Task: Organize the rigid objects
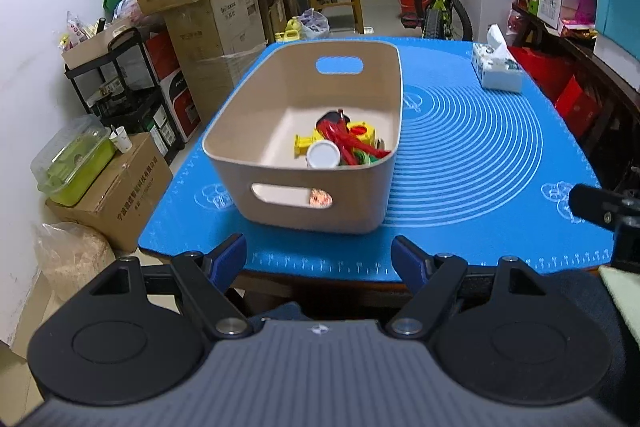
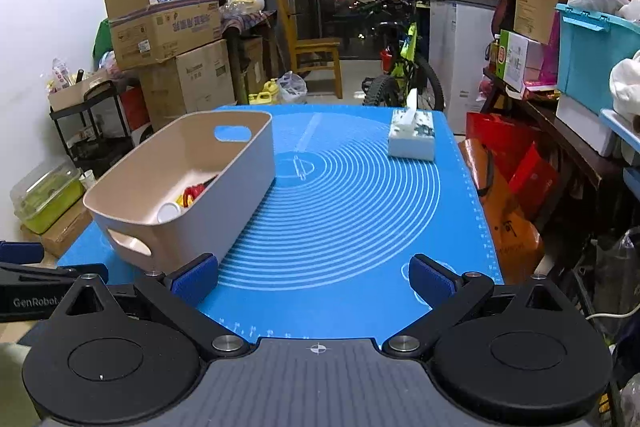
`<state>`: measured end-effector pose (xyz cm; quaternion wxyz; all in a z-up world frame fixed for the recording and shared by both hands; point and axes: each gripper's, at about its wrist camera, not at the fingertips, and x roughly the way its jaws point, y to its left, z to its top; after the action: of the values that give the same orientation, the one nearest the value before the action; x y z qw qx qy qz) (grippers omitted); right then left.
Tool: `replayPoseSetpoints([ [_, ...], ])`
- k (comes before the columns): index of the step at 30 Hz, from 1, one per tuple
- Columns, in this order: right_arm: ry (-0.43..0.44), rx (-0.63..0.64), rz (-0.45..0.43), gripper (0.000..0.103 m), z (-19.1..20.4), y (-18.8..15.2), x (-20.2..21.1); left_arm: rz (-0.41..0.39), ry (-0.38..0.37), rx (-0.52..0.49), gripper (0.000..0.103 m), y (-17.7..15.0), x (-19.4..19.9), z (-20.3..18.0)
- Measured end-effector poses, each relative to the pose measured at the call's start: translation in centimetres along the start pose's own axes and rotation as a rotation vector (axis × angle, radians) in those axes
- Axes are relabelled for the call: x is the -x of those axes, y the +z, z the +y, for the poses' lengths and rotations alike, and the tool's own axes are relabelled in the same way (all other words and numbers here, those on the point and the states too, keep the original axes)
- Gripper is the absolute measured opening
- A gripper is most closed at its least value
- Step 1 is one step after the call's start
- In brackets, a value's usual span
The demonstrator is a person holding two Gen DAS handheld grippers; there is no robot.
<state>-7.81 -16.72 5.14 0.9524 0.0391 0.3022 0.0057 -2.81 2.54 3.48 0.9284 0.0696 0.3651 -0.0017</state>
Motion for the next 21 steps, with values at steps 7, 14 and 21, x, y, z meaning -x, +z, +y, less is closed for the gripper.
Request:
replayPoseSetpoints([
  [7, -0.015, -0.008, 0.006, 0.1, -0.1, -1.0, -0.4, -0.003, -0.005, 0.015, 0.08, -0.8, -0.5, 0.0],
  [14, -0.029, -0.013, 0.02, 0.1, 0.0, -1.2, -0.8, 0.007, -0.015, 0.032, 0.08, -1.1, -0.9, 0.3],
  [21, -0.038, -0.011, 0.022, 0.1, 0.0, -1.2, -1.0, 0.012, -0.016, 0.03, 0.08, -1.1, -1.0, 0.2],
])
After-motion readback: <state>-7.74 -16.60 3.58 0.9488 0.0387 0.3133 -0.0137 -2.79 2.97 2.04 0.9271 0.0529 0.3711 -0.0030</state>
